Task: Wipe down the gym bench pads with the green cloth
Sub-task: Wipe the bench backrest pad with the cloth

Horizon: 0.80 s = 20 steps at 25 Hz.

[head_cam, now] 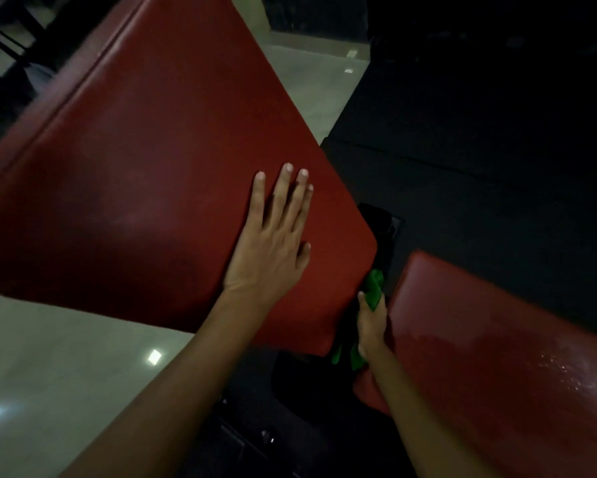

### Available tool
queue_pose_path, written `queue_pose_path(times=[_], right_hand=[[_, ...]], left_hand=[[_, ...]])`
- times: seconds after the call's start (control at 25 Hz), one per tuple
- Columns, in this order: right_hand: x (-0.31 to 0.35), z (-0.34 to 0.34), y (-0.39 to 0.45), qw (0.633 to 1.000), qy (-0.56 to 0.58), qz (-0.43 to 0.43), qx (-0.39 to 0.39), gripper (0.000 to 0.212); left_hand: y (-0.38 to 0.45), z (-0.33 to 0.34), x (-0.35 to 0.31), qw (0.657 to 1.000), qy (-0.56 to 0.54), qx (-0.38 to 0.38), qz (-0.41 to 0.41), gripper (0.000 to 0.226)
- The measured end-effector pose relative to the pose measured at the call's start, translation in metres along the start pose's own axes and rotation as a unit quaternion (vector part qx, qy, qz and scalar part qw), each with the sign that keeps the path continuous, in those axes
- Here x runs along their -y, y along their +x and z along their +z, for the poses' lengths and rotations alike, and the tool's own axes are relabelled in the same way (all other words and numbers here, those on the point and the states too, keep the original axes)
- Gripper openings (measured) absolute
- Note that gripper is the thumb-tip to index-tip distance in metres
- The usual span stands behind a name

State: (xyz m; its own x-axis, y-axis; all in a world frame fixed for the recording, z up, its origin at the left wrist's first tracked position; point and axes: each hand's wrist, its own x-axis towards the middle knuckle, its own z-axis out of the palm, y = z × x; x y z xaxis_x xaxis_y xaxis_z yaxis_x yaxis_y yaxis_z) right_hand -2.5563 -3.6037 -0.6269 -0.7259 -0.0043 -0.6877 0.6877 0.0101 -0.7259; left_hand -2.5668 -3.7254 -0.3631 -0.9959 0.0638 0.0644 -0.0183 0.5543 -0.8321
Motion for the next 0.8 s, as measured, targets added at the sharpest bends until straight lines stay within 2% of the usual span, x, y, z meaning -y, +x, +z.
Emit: queue_pose_path(times=[0.08,0.2,0.28,0.32,0.4,0.44,0.52,0.6,0.64,0.68,0.72,0.8], right_hand=[[0.020,-0.001,0.020,0.997,0.059,0.048,0.000,0.043],[0.069,0.002,0.048,0.999,-0.012,-0.009,-0.047,0.043],[0.094,0.007,0.042,0.991,-0.075,-0.100,-0.041,0.047],[0.106,0.009,0.030,0.980,-0.090,-0.176,-0.029,0.046],[0.125,0.011,0.004,0.940,-0.109,-0.322,0.013,0.046],[0.125,0.012,-0.001,0.924,-0.127,-0.360,0.022,0.047],[0.110,0.006,0.008,0.929,-0.150,-0.339,0.019,0.052],[0.098,-0.005,0.033,0.972,-0.132,-0.195,0.008,0.054],[0.099,-0.009,0.043,0.981,-0.139,-0.133,0.008,0.050],[0.106,-0.008,0.045,0.981,-0.160,-0.108,0.012,0.048],[0.116,-0.005,0.043,0.975,-0.184,-0.126,0.020,0.046],[0.144,0.003,0.028,0.955,-0.172,-0.233,0.063,0.043]], left_hand=[[0.000,0.002,-0.002,1.000,-0.001,-0.001,-0.003,0.076],[0.002,0.002,-0.004,1.000,-0.004,0.002,0.003,0.075],[0.001,0.004,-0.005,1.000,-0.003,-0.002,-0.003,0.076],[0.001,0.004,-0.006,1.000,-0.001,0.000,-0.007,0.076],[0.001,0.004,-0.007,1.000,-0.005,0.005,-0.014,0.075],[0.001,0.005,-0.008,1.000,-0.007,0.000,-0.018,0.074],[0.002,0.004,-0.007,1.000,-0.014,-0.011,-0.024,0.073],[0.001,0.003,-0.010,1.000,-0.011,-0.006,-0.024,0.072],[0.002,0.003,-0.010,1.000,-0.011,-0.002,-0.022,0.072],[0.003,0.004,-0.010,1.000,-0.013,-0.002,-0.021,0.072],[0.003,0.005,-0.010,1.000,-0.017,-0.006,-0.021,0.071],[0.003,0.005,-0.009,0.999,-0.024,-0.012,-0.029,0.071]])
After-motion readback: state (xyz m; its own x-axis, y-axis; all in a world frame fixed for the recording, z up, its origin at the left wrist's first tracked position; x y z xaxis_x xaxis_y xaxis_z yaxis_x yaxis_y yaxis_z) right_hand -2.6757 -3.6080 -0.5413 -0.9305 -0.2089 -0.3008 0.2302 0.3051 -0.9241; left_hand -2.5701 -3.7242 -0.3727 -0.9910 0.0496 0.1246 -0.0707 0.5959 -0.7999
